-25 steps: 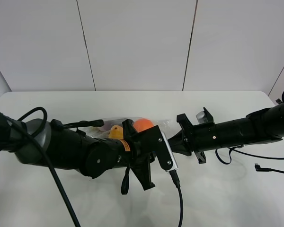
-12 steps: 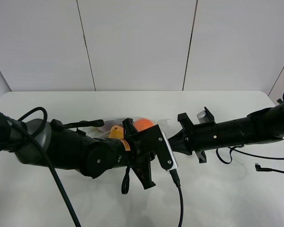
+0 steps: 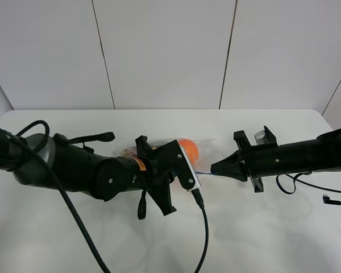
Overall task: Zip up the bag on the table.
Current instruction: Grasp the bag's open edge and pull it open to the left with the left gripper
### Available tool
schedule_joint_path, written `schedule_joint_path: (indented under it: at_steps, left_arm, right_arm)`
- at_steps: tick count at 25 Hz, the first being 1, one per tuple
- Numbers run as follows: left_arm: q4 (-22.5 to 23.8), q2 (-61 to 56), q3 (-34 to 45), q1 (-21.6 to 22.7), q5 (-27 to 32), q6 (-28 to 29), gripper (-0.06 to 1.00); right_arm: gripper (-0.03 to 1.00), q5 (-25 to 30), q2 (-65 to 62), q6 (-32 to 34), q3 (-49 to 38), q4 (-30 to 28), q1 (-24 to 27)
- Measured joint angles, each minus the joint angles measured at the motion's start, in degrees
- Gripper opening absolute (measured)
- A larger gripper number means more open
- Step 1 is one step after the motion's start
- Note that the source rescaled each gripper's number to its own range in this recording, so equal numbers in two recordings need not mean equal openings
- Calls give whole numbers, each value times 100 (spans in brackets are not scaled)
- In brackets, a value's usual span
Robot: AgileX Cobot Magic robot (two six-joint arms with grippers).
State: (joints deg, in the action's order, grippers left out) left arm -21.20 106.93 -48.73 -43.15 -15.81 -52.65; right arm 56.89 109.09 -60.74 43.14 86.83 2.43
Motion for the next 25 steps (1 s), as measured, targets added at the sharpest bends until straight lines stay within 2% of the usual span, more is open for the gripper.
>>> schedule_joint_path:
  at_steps: [8,15,20,25]
  left_arm:
    - [11,0,27,710,200,-5,0]
    - [25,0,534,1438,175,-104,0]
    - [30,0,898,1761,-85,-187,0]
    - [24,0,945,2009,-164,-193,0]
  right_arm:
    - [0,55,0,0,0,-189,130]
    - [0,78,0,0,0,-200,130]
    - [0,83,0,0,0,-223,130]
    - [0,83,0,0,0,-242,130]
